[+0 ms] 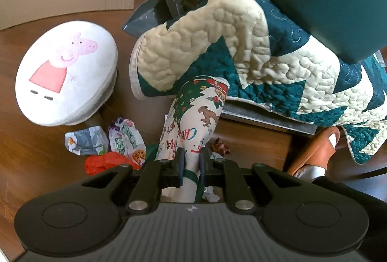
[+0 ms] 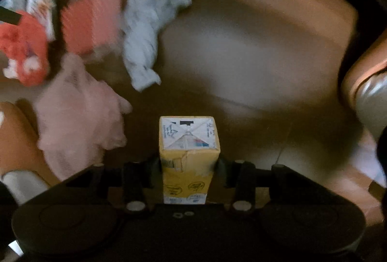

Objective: Collect trash

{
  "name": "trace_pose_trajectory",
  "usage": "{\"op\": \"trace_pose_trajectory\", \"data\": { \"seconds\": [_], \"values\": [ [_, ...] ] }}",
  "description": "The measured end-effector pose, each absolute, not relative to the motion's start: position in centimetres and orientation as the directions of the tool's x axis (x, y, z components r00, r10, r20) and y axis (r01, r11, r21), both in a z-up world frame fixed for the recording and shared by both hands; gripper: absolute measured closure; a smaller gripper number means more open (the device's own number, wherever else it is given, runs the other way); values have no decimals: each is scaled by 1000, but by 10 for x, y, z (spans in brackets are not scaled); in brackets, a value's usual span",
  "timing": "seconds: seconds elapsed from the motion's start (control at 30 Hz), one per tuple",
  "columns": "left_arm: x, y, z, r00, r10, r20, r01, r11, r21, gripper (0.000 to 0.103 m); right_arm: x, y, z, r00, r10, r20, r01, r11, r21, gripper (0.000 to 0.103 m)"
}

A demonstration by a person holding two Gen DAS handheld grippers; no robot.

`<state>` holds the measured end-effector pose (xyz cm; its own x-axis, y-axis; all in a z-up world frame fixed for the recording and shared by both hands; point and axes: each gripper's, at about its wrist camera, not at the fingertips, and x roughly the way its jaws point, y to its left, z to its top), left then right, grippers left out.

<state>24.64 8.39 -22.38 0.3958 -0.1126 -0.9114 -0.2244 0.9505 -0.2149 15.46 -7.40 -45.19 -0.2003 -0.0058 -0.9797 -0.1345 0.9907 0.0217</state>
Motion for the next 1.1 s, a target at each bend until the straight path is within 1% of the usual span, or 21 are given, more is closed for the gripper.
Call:
{"op": "trace_pose_trajectory", "data": {
  "seconds": [0.3,0.47,0.57,0.67,0.83,1.0,1.1],
  "values": [
    [238,80,-209,466,-80,-881,-192,963,-189,91,171,-78,-357,35,-12,-999,-164,986,-17,61],
    [230,75,-198,514,-58,-856,-166,972,-165,91,172,-85,-294,169,9,-986,-194,981,-24,61],
    [224,72,-188,545,-63,-836,-153,973,-173,91,172,-82,-264,244,23,-969,-222,975,-33,61],
    [215,71,-176,571,-80,-817,-144,970,-196,91,170,-82,-228,309,41,-950,-220,975,-30,61],
    [200,67,-155,607,-75,-791,-143,969,-202,91,163,-83,-168,422,78,-903,-232,972,-24,61],
    [184,66,-129,630,-80,-773,-164,959,-233,91,153,-80,-109,531,128,-838,-287,957,-36,61],
    [177,66,-101,658,-76,-749,-158,959,-237,91,149,-79,-72,588,170,-791,-319,947,-33,61]
  ]
}}
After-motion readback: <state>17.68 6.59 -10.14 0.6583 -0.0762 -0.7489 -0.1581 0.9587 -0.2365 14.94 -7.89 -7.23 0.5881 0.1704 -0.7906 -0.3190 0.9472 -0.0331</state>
